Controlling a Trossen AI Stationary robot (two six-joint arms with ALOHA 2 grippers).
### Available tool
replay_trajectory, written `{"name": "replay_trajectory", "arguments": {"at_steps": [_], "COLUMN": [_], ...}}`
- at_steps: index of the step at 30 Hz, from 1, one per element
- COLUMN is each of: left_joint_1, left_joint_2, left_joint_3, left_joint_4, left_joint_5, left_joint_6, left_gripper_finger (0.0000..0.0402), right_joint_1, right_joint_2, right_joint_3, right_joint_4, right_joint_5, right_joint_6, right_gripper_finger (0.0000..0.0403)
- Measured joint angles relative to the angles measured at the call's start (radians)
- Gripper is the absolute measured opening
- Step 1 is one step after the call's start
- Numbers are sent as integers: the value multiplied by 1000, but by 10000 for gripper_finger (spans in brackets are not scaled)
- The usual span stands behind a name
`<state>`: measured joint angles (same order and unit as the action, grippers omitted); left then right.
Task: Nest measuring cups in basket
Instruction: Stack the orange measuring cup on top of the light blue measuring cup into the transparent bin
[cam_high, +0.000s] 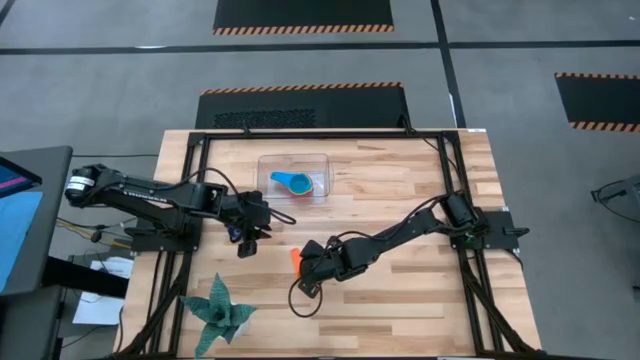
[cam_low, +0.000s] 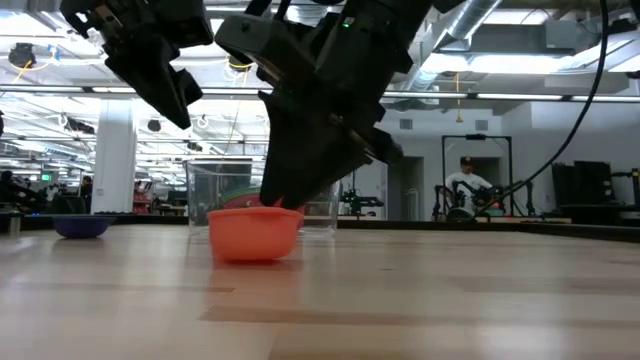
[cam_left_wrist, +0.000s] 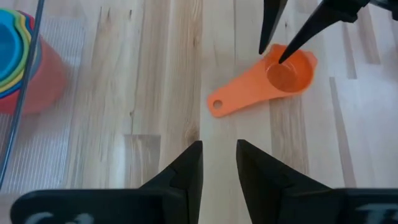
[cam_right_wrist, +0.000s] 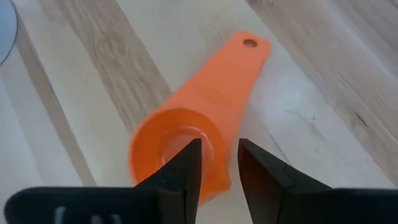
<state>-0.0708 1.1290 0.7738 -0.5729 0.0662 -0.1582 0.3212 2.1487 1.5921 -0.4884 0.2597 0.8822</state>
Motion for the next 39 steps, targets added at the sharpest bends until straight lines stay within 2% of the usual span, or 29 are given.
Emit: {"name": "replay_trajectory", "arguments": {"at_steps": [13, 29, 39], "left_joint_1": [0, 0, 0], "left_joint_2": [0, 0, 1], "left_joint_3": [0, 0, -1], "left_joint_4": [-15, -14, -16], "left_joint_5": [-1, -2, -2], "left_joint_6": [0, 9, 16], "left_gripper_finger": [84, 84, 84], "right_joint_1": [1, 4, 4], "right_joint_2": [0, 4, 80], "right_joint_3": [0, 0, 0], "right_joint_4": [-30, -27, 78], "right_joint_5": [-49, -52, -75], "right_joint_6": [-17, -32, 20], "right_gripper_finger": [127, 127, 120]}}
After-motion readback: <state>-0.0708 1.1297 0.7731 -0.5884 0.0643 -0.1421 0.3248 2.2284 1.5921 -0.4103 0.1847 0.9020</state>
